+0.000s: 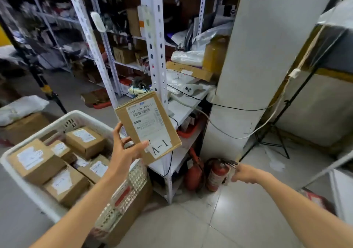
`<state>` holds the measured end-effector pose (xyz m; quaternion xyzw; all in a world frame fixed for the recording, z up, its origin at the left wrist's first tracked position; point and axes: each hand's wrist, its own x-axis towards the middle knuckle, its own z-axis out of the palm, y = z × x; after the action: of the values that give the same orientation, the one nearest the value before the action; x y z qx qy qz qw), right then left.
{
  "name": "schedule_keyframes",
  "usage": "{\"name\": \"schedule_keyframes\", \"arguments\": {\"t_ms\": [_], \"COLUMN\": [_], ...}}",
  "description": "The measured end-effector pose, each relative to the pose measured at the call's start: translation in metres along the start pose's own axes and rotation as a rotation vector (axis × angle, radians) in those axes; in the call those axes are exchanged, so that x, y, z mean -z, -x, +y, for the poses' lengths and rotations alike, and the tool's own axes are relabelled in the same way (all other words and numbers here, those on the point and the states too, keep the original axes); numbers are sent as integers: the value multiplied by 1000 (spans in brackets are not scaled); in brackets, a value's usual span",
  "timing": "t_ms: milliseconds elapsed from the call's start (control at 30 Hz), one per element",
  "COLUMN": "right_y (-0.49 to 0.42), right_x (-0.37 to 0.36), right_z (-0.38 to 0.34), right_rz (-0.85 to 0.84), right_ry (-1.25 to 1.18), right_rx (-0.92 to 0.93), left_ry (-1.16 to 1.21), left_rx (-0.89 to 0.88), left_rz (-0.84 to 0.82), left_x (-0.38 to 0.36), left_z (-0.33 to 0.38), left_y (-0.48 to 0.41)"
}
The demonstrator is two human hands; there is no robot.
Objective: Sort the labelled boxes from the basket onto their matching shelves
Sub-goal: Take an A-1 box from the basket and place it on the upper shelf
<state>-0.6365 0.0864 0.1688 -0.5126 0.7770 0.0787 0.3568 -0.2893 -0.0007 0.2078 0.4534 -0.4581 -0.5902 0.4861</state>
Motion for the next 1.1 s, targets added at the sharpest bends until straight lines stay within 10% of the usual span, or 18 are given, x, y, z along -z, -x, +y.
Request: {"name": "schedule_keyframes", "arguments": {"t_ms": [567, 1100], "right_y": [-28, 55], "right_x": [3, 61], "right_z": [-44, 154], "right_rz": [61, 352], "right_ry": [48, -372], "right_rx": [189, -320], "left_ry": [-199, -177], "left_rx": [-113, -116], "left_rz": [-205, -943], "left_x": [-49, -339], "left_z": [4, -14], "left_y": [24, -36]}}
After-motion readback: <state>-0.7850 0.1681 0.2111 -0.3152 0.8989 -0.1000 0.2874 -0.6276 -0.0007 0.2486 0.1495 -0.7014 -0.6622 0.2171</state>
